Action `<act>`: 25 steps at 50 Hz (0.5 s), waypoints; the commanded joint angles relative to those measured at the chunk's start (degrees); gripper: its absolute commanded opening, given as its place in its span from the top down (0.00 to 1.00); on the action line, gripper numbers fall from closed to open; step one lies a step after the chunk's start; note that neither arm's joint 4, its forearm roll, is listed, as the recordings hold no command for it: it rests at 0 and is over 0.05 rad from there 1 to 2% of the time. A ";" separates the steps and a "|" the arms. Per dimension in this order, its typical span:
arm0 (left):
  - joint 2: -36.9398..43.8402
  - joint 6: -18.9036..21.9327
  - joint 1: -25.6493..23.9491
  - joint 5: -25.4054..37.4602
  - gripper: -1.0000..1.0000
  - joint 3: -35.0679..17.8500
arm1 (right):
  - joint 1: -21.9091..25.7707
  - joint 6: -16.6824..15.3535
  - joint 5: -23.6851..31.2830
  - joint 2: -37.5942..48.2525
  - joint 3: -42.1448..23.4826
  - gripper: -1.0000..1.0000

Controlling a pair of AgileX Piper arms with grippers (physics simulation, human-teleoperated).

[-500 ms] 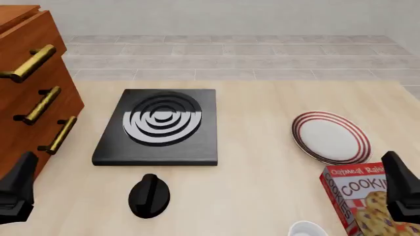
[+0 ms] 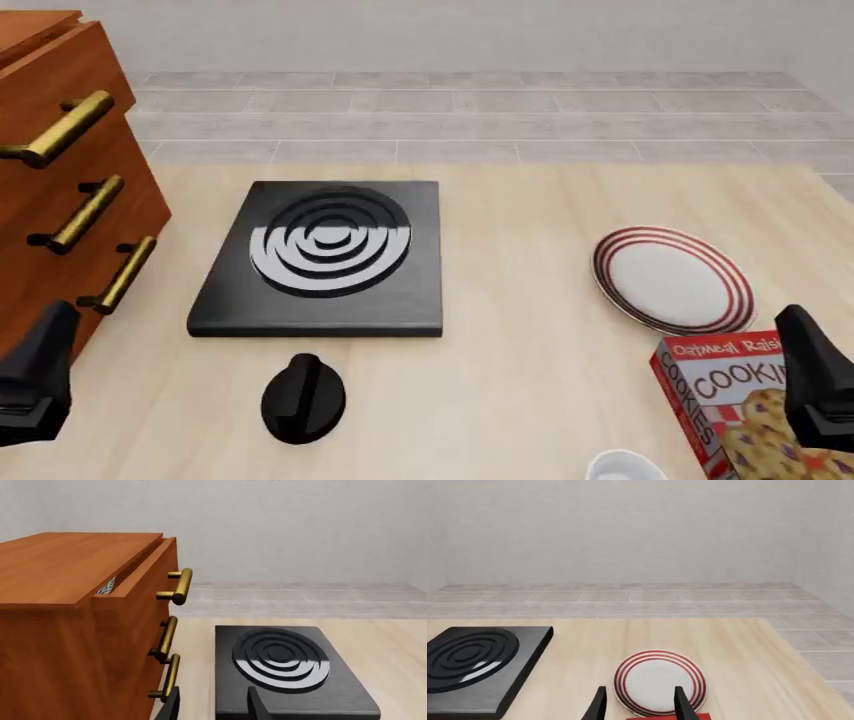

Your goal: Pick the akita bowl in the top layer of the wooden cabinet and place it on the plate.

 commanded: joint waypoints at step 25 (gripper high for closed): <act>-3.55 0.90 -2.48 10.60 0.00 -12.18 | -0.02 0.21 0.94 -1.04 -0.19 0.00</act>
